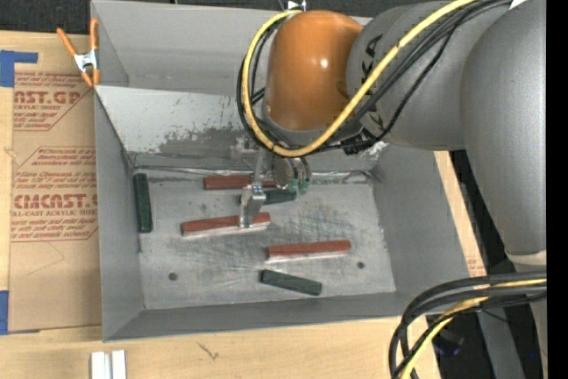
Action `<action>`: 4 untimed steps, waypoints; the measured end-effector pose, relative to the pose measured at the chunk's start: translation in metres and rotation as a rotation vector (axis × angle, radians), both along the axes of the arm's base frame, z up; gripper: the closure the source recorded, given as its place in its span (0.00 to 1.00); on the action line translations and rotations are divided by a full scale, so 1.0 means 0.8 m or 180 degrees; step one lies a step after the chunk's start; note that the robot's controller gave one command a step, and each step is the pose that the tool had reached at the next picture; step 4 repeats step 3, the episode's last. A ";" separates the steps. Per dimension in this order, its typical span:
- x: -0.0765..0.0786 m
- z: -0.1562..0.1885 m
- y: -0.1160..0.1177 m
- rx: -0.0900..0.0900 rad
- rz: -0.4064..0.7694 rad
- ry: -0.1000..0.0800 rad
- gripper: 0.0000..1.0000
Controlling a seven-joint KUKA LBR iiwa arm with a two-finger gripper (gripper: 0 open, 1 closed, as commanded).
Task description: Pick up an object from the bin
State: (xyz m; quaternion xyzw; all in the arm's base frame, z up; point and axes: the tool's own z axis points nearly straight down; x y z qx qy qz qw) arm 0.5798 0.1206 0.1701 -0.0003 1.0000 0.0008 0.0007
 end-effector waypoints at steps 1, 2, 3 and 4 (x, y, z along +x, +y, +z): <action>-0.018 -0.117 -0.002 0.0004 -0.0042 -0.0008 1.00; -0.018 -0.117 -0.002 0.0005 -0.0042 -0.0008 1.00; -0.009 0.137 -0.012 -0.0001 0.0086 -0.0027 1.00; -0.009 0.137 -0.012 -0.0001 0.0086 -0.0027 1.00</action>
Offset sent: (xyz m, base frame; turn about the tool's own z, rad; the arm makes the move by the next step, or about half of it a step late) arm 0.0000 0.0000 0.0000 0.0000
